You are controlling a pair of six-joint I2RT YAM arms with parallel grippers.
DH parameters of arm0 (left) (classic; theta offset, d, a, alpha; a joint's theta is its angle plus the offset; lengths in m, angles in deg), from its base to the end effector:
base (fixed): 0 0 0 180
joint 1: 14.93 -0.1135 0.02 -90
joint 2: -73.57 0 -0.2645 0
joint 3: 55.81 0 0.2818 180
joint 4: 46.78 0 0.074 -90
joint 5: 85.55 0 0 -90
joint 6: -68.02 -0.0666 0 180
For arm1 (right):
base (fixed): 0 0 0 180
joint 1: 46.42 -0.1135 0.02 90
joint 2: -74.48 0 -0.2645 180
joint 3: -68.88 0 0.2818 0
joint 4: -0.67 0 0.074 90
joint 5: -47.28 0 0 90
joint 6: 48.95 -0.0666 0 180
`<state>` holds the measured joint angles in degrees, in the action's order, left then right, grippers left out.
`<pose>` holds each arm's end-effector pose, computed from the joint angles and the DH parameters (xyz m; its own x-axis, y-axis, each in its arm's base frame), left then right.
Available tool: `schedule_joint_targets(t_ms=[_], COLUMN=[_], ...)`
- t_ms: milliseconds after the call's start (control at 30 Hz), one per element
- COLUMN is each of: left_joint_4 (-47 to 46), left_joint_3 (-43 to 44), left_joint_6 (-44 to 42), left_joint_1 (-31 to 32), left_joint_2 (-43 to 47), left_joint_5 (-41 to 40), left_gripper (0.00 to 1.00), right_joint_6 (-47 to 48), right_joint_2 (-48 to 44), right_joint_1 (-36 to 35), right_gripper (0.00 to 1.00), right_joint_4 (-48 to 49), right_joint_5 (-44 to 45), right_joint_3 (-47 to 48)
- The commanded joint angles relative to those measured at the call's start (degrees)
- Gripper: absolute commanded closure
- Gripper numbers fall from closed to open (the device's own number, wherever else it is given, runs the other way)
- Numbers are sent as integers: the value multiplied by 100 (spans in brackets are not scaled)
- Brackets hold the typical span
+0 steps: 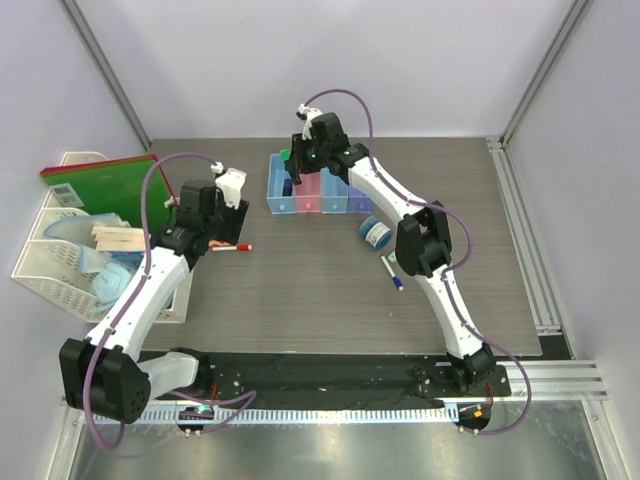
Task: Sort the stationery into containers
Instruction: Place the pen in the storage box.
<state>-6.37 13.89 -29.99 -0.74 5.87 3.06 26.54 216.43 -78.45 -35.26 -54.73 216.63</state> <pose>0.3023 -0.0748 0.2807 -0.5649 0.2865 -0.7738 0.3084 0.9431 0.1241 0.5259 0.3453 0.2352 -0.5802 -0.0739 -0.8111 -0.5433 0.7771 0.3178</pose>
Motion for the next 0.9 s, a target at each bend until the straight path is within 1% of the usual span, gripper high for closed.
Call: schedule_joint_targets(t_ms=[0,300,700,733,800,833,867], left_joint_4=[299,475,484,501,493,484,475], left_joint_3=[-81,-248,-151,-151,-168,-177,-186], left_joint_6=[-95,-262,-289,-297,-306,-315,-306], left_joint_1=[-31,-75,-110,-110,-110,-110,-110], left_joint_2=[205,328,249,249,257,275,266], left_joint_5=[384,622,719,701,684,684,684], left_gripper=[46,47,46,45,40,39,36], right_joint_6=[-220,-141,-281,-255,-220,-159,-132], right_joint_2=[105,421,896,905,913,913,896], right_joint_1=[-75,-119,-119,-110,-119,-119,-119], right_gripper=[99,99,99,98,89,85,77], right_joint_4=[570,1054,1177,1177,1169,1134,1125], right_joint_5=[-460,-794,-917,-917,-926,-917,-935], right_joint_3=[367,437,807,807,815,824,833])
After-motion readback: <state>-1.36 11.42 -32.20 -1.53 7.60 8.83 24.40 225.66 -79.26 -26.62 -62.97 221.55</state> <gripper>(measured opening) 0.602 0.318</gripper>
